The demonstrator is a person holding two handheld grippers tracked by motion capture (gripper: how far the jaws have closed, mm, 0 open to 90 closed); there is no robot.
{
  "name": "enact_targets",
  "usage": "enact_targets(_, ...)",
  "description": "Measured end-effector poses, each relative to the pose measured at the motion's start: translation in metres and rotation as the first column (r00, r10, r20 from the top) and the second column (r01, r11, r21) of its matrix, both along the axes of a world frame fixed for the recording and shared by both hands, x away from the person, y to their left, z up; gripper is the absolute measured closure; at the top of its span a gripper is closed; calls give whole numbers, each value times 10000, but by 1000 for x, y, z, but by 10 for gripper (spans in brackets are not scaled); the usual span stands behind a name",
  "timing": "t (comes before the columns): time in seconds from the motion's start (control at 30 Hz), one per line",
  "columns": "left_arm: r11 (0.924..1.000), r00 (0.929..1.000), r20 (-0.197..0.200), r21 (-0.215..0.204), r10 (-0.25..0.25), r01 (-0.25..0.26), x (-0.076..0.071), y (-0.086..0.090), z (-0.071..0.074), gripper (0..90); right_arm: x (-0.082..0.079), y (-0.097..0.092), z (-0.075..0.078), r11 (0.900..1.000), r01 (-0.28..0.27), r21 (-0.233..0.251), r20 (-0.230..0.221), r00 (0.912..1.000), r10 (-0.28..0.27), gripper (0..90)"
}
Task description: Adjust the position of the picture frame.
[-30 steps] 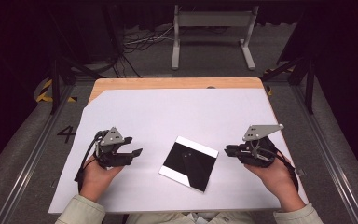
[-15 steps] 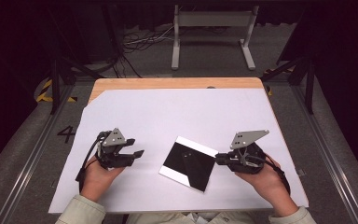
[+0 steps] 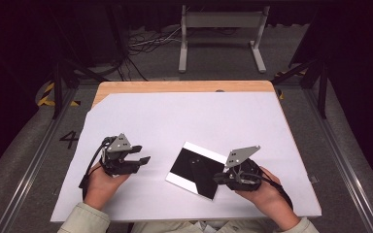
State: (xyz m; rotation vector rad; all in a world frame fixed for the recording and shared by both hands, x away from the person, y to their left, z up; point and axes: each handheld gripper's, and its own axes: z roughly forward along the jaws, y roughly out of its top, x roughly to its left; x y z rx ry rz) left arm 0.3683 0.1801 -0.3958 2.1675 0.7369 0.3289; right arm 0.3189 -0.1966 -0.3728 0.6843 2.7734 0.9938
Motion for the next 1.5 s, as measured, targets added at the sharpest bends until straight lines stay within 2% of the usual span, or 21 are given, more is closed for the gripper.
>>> enact_targets(0.33,10000,10000,-61,61,-59,60,0,-1,0,480,-6,10,-17,9982,-463,-372,-488,9978,444,853)
enact_targets(0.63,9999,9999,-64,103,-115,116,0,-2,-1,482,-11,20,-28,9919,-1066,-690,-784,9918,1011,895)
enact_targets(0.97,9998,9999,-96,120,-135,137,0,-3,-1,482,-15,29,-38,9867,-1350,-905,-1162,9854,1242,897)
enact_targets(1.23,9998,9999,-79,159,-146,147,0,-3,-2,481,-15,34,-45,9805,-1579,-1174,-1342,9808,1418,898)
enact_targets(1.33,9998,9998,-103,153,-153,155,1,-3,-2,475,-16,36,-49,9755,-1637,-1470,-1286,9810,1452,897)
enact_targets(1.5,9998,9999,-82,124,-145,146,0,-3,-2,471,-16,38,-51,9732,-1602,-1648,-1236,9823,1407,898)
